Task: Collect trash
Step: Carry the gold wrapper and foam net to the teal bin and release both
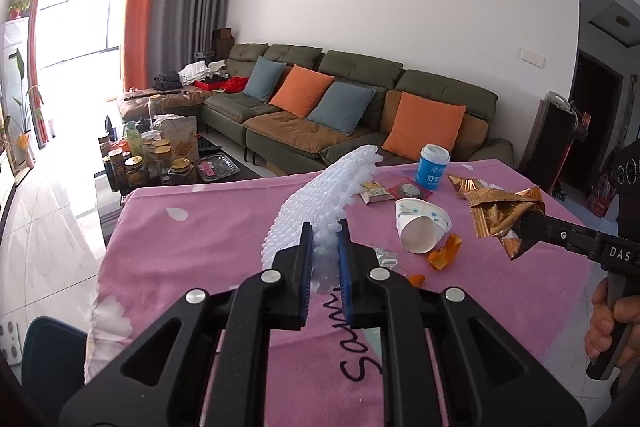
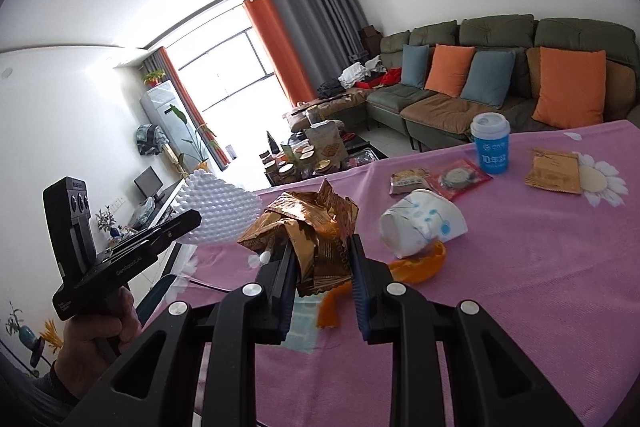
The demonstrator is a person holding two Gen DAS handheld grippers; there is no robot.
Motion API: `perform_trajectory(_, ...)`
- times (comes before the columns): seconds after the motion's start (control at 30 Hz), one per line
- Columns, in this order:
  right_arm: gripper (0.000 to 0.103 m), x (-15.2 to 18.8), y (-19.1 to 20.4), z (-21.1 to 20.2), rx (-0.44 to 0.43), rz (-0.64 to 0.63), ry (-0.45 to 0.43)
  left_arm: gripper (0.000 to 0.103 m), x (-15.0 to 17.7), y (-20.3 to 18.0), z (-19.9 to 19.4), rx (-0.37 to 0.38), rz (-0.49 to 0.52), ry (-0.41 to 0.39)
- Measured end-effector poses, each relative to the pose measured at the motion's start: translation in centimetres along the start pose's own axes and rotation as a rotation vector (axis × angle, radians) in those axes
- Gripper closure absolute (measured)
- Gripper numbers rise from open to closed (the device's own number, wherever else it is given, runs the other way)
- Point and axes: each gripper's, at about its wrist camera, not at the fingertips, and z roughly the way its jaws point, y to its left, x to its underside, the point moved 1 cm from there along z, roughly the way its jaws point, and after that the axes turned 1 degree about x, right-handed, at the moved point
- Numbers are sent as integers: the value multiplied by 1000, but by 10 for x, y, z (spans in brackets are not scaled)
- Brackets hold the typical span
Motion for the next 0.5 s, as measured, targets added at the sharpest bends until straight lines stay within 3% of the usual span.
perform_trajectory(0.5, 80, 10, 116, 49, -193, -184, 87, 91, 49, 105, -144, -220, -172, -66)
